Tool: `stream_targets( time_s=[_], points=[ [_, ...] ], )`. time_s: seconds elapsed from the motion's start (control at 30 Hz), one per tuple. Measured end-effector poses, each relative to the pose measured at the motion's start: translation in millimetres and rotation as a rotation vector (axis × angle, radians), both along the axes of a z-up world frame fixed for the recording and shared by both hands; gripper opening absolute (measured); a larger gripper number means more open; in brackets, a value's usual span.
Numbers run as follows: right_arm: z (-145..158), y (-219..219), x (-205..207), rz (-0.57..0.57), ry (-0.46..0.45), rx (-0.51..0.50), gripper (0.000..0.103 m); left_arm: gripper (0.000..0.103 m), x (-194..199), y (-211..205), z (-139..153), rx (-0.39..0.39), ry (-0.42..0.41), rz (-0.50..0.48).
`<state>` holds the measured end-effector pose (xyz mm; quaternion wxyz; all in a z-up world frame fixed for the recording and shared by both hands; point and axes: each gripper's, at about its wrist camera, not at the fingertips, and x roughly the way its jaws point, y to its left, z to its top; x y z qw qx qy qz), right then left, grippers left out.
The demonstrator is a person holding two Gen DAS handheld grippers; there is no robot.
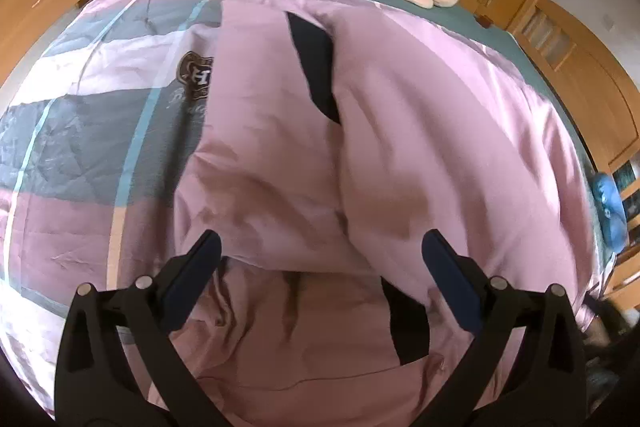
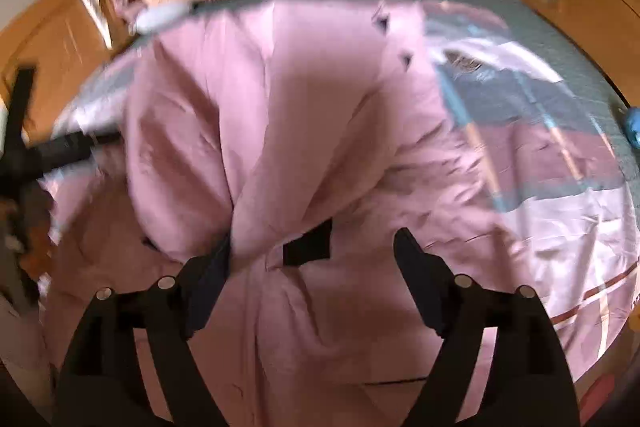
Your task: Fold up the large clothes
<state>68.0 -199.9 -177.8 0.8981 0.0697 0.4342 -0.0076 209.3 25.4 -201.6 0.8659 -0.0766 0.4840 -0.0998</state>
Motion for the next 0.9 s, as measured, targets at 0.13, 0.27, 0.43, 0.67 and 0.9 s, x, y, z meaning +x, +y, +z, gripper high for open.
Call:
stream_targets(
  time_s=[0.13, 0.27, 0.43, 0.67, 0.9],
  points=[
    [48.5, 0.5, -12.6, 0.002, -0.211, -0.037, 0.077, 0.101, -3.2, -13.5, -1.1, 0.033, -0.003, -0.031],
    [56.7, 30.3, 1.1, 0.115, -0.224, -0.076, 0.074, 0.101, -4.3, -23.3, -5.0, 0.065, 0.001, -0.052],
    [-10.5, 60.1, 54.5, 0.17, -0.018, -0.103, 0.059, 0.101, -2.4, -16.9, -5.4, 0.055, 0.006, -0.039],
    [-70.2, 92.4, 42.9, 0.199, 0.071, -0.249, 0.06, 0.101, -1.9, -11.7, -3.2, 0.032, -0.006, -0.021],
    [-37.3, 83.2, 38.4, 0.301, 0.089, -0.202, 0.06, 0.101, 2.3, -35.0, -17.7, 0.116, -0.066, -0.03]
  ],
)
